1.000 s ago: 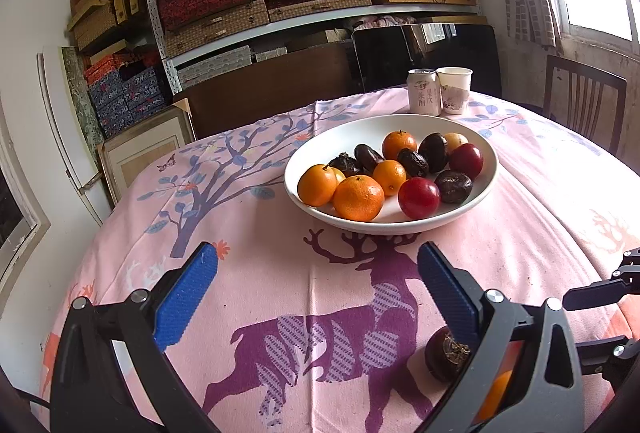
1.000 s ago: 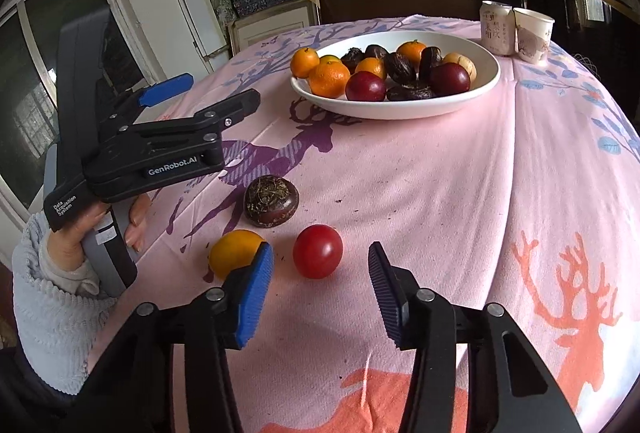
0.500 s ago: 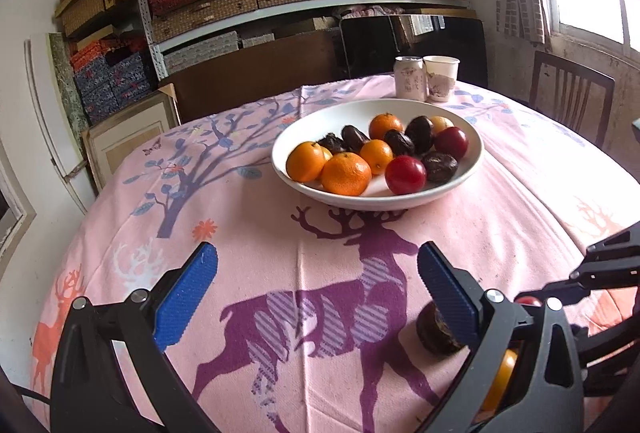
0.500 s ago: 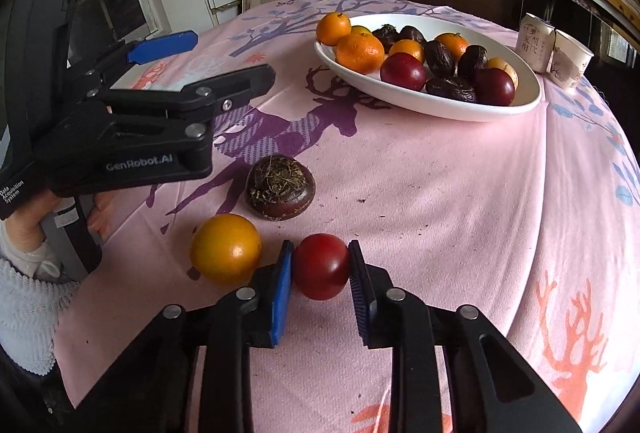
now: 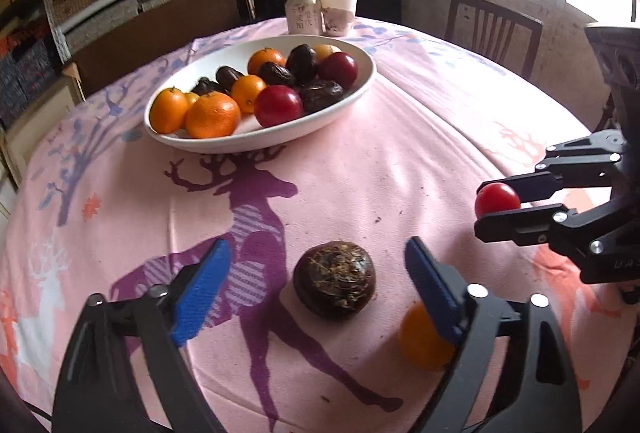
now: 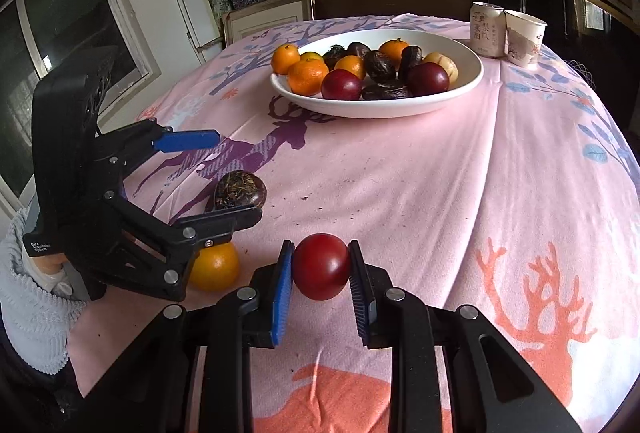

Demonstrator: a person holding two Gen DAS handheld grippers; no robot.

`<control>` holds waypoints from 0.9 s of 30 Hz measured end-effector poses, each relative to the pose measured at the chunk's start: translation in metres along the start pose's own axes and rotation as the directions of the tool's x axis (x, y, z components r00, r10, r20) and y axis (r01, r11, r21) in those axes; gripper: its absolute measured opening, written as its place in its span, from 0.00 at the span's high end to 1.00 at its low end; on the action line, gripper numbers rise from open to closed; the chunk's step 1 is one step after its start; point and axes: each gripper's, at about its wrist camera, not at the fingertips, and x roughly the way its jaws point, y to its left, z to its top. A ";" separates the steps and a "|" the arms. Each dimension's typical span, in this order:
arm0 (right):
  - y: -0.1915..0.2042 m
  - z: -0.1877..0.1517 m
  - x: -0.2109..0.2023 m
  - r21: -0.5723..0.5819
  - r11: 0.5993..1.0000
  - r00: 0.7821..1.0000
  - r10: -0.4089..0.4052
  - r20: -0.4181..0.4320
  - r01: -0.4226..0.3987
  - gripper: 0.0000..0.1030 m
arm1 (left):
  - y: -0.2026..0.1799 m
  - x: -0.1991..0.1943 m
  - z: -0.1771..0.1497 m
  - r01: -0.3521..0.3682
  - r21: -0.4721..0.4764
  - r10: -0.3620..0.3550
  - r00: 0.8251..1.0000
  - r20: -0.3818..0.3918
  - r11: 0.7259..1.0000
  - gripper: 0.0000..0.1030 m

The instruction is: Organize fruits

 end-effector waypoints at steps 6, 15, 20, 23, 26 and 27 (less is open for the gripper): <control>-0.011 -0.002 -0.004 0.037 0.999 1.000 0.018 0.014 -0.018 0.74 | 0.018 0.009 -0.003 0.151 -0.120 -0.155 0.988 -0.026 0.981 0.62; -0.022 0.001 -0.011 0.079 0.996 0.997 0.034 0.063 -0.039 0.74 | 0.025 -0.006 0.000 0.170 -0.146 -0.167 0.985 0.034 0.975 0.63; -0.026 0.025 -0.009 0.079 0.997 0.995 0.009 0.097 -0.017 0.74 | 0.041 -0.016 0.027 0.121 -0.145 -0.112 0.991 0.068 0.982 0.63; -0.025 0.061 -0.006 0.064 0.998 0.989 -0.014 0.146 0.004 0.74 | 0.055 -0.018 0.058 0.096 -0.162 -0.079 0.991 0.113 0.982 0.63; -0.027 0.100 0.007 0.064 0.997 0.982 -0.042 0.183 0.031 0.74 | 0.067 -0.011 0.090 0.062 -0.177 -0.036 0.989 0.144 0.982 0.63; -0.028 0.112 0.015 0.067 0.997 0.981 -0.057 0.187 0.045 0.74 | 0.071 -0.006 0.099 0.045 -0.184 -0.017 0.989 0.149 0.982 0.63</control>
